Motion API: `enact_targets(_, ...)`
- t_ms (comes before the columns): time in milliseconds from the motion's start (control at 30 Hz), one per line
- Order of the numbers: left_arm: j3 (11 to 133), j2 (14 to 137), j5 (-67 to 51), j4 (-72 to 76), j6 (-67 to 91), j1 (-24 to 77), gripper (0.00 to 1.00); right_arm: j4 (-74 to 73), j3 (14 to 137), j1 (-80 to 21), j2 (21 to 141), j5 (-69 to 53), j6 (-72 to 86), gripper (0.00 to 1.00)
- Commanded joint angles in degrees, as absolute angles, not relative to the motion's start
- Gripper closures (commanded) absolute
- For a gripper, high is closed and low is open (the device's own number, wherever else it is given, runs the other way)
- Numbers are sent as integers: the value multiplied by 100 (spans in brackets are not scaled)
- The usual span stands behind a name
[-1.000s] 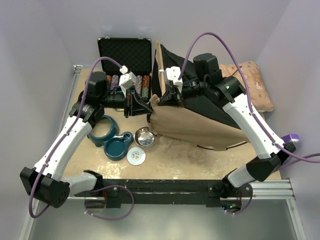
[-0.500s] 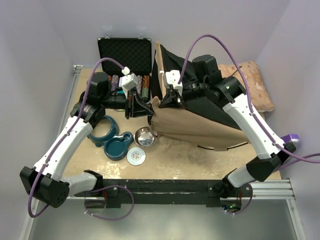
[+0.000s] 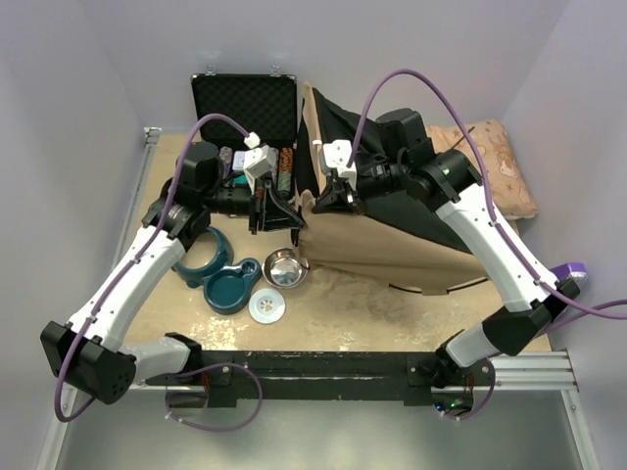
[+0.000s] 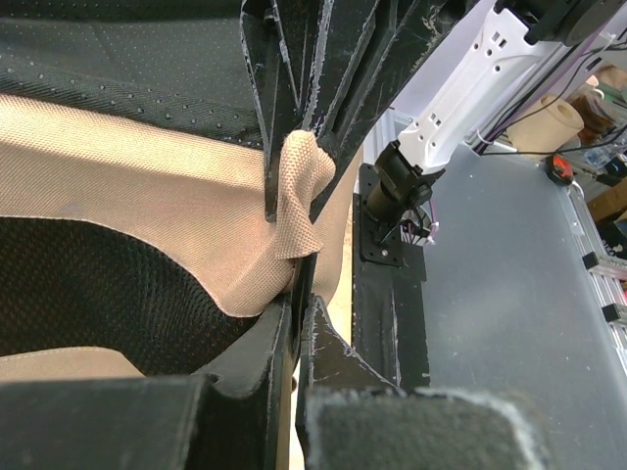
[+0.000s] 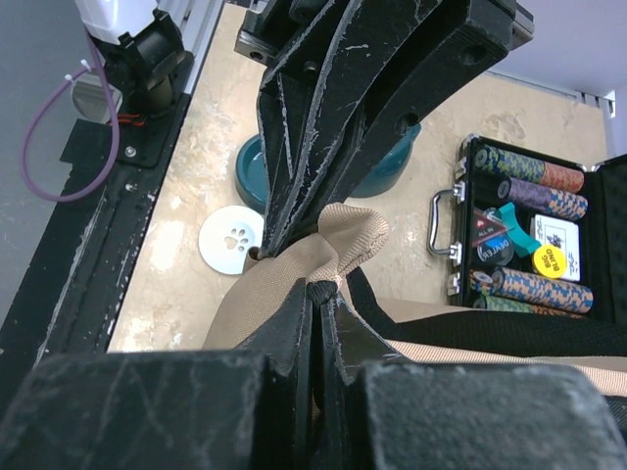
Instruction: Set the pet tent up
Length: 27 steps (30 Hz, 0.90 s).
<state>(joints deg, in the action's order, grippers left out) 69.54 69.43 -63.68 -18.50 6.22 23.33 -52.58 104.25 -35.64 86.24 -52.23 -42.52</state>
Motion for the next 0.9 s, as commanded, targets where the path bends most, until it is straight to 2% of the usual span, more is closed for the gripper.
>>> enact_targets(0, 6838, 7031, -6064, -2021, 563, 2382, 100, -5317, 10670, -3674, 8543, -5361, -4359, 100)
enact_targets(500, 6908, 7005, -6258, -1881, 527, 2425, 100, -6020, 10600, -3788, 8718, -4949, -4895, 100)
enact_targets(867, 7057, 7066, -5907, -2548, -307, 2689, 100, -6284, 10503, -3841, 8912, -4773, -5054, 100)
